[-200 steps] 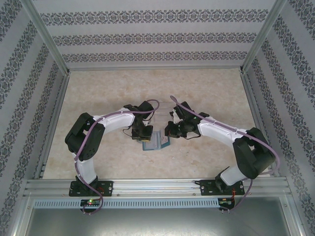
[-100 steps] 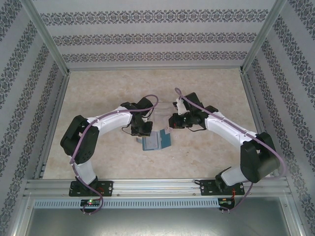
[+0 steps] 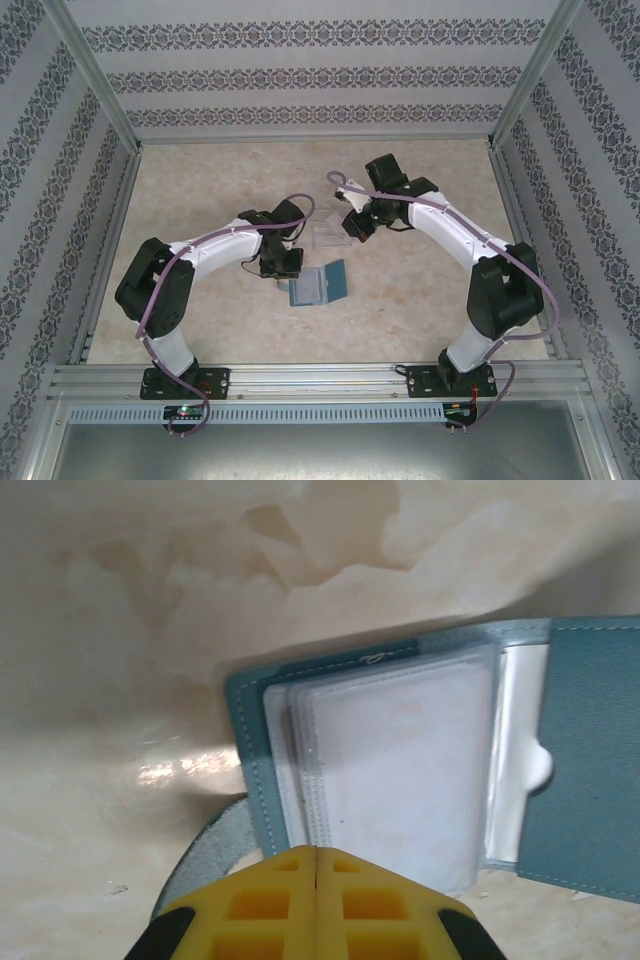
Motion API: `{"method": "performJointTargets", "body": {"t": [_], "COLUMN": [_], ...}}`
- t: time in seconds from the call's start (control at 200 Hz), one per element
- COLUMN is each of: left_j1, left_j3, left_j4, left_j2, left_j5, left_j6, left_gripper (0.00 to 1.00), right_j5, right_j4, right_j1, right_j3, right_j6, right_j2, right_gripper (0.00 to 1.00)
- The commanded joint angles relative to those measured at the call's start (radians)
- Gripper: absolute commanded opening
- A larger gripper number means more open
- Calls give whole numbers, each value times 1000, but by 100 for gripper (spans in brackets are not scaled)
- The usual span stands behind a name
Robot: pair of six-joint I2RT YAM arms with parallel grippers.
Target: Take the credit cards out of the card holder
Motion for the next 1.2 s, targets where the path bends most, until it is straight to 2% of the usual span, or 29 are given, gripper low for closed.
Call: {"method": "performJointTargets", "body": {"t": [0.0,0.21,0.42,0.784,1.194], "left_j1": [17,44,71,104,126], "left_j3": [-23,-56,-90,-133,-154], "left_j4": [-1,26,45,51,50], "left_j2": [-39,-60,-101,-143,-165], "left_j5": [-21,-23,-20,-24,-29], "left_j6": [-9,-13,-24,-40,-42], "left_gripper": [5,5,6,6,6], "right_j5": [15,61,103,135,216], "right_j4": [-101,-232,-405,-567,-633], "right_j1": [-2,3,27,49,71], "right_j3": [78,257,435,681,812], "right_j6": [-306,-534,-680,-719,-748], "right_j2": [33,125,262,480,618], "right_gripper": [0,0,0,0,0]}}
